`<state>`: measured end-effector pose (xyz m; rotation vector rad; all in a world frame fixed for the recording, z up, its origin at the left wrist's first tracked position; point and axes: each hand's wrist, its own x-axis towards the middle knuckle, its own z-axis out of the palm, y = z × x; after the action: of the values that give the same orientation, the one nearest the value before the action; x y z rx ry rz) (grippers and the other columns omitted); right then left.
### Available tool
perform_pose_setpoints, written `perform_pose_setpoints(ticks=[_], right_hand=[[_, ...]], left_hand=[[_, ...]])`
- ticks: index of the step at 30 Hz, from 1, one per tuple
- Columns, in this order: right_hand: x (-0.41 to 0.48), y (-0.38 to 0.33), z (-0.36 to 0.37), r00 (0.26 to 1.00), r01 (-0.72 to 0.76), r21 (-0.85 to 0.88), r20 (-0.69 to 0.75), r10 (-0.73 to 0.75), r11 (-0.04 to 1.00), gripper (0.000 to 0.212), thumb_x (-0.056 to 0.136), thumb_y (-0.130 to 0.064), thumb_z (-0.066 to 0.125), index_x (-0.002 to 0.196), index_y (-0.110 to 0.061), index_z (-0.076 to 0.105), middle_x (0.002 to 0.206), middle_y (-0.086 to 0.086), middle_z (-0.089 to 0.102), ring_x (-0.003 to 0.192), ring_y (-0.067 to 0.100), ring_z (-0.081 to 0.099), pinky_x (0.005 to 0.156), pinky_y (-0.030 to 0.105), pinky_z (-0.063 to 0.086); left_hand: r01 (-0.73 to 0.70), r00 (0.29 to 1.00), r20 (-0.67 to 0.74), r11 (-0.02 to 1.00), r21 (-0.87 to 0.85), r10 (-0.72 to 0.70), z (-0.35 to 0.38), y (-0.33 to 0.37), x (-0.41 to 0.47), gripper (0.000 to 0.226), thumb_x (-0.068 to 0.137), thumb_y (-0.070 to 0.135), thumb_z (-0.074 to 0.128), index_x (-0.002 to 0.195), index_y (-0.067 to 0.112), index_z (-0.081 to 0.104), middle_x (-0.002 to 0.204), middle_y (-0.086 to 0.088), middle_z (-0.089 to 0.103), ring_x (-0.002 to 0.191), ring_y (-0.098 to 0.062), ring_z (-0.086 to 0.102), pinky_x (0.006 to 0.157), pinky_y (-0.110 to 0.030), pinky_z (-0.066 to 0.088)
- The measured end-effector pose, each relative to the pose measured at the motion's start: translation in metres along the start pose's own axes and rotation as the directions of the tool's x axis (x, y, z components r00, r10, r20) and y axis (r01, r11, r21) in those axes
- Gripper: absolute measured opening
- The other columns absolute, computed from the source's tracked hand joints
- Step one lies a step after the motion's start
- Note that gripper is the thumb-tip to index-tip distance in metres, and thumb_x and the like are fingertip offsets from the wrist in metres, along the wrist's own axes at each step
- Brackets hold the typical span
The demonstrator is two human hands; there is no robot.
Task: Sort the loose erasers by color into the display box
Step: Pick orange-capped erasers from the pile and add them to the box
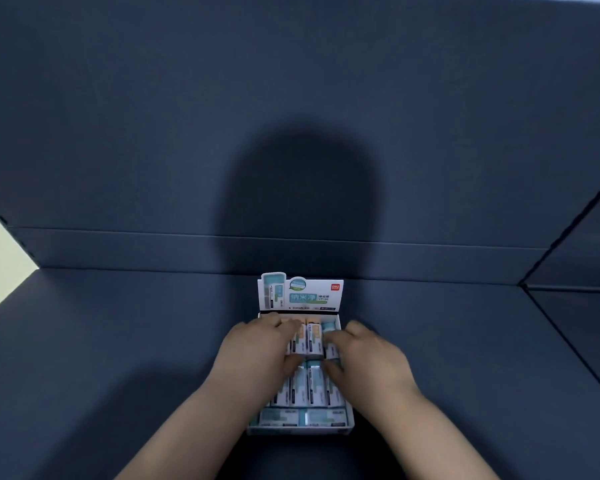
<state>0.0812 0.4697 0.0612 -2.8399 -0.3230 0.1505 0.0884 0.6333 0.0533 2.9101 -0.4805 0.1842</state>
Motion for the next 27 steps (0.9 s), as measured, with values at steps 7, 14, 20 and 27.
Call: perform_pose_setpoints(ticks=[7, 14, 20, 27], right_hand=[[-0.016, 0.009, -0.01, 0.994, 0.055, 0.043, -0.1, -0.051, 0.998, 0.043, 0.092, -0.047, 0.047, 0.133, -0.035, 0.043, 0.12, -0.009, 0.047, 0.11, 0.011, 0.051, 0.082, 0.024, 0.042], [-0.039, 0.021, -0.021, 0.982, 0.099, 0.044, -0.163, -0.091, 0.994, 0.041, 0.091, -0.05, 0.047, 0.13, -0.04, 0.043, 0.116, -0.013, 0.048, 0.106, 0.008, 0.052, 0.077, 0.021, 0.04], [-0.055, 0.038, -0.019, 0.981, 0.1, 0.037, -0.168, -0.093, 0.994, 0.04, 0.092, -0.049, 0.045, 0.131, -0.043, 0.043, 0.117, -0.015, 0.048, 0.105, 0.005, 0.052, 0.073, 0.018, 0.037], [-0.07, 0.032, -0.013, 0.986, 0.054, 0.069, -0.162, -0.042, 0.996, 0.039, 0.091, -0.048, 0.047, 0.13, -0.042, 0.045, 0.108, -0.014, 0.049, 0.1, 0.007, 0.054, 0.074, 0.019, 0.038]], left_hand=[[-0.067, 0.988, -0.138, 0.997, 0.043, 0.072, -0.007, 0.011, -0.012, 0.045, 0.066, 0.041, 0.08, 0.106, 0.025, 0.069, 0.083, 0.007, 0.066, 0.07, -0.017, 0.065, 0.056, -0.032, 0.049], [-0.073, 0.955, -0.279, 0.99, 0.12, 0.104, 0.006, 0.037, -0.023, 0.042, 0.053, 0.036, 0.086, 0.091, 0.022, 0.073, 0.065, 0.006, 0.062, 0.054, -0.018, 0.061, 0.047, -0.03, 0.043], [-0.04, 0.952, -0.3, 0.998, 0.057, 0.056, 0.011, 0.067, -0.038, 0.039, 0.078, 0.043, 0.042, 0.096, 0.025, 0.072, 0.069, 0.009, 0.063, 0.06, -0.014, 0.062, 0.056, -0.028, 0.048], [-0.06, 0.962, -0.262, 0.995, 0.075, 0.078, 0.009, 0.07, -0.052, 0.037, 0.078, 0.045, 0.048, 0.099, 0.024, 0.071, 0.076, 0.006, 0.065, 0.065, -0.015, 0.064, 0.054, -0.03, 0.048]])
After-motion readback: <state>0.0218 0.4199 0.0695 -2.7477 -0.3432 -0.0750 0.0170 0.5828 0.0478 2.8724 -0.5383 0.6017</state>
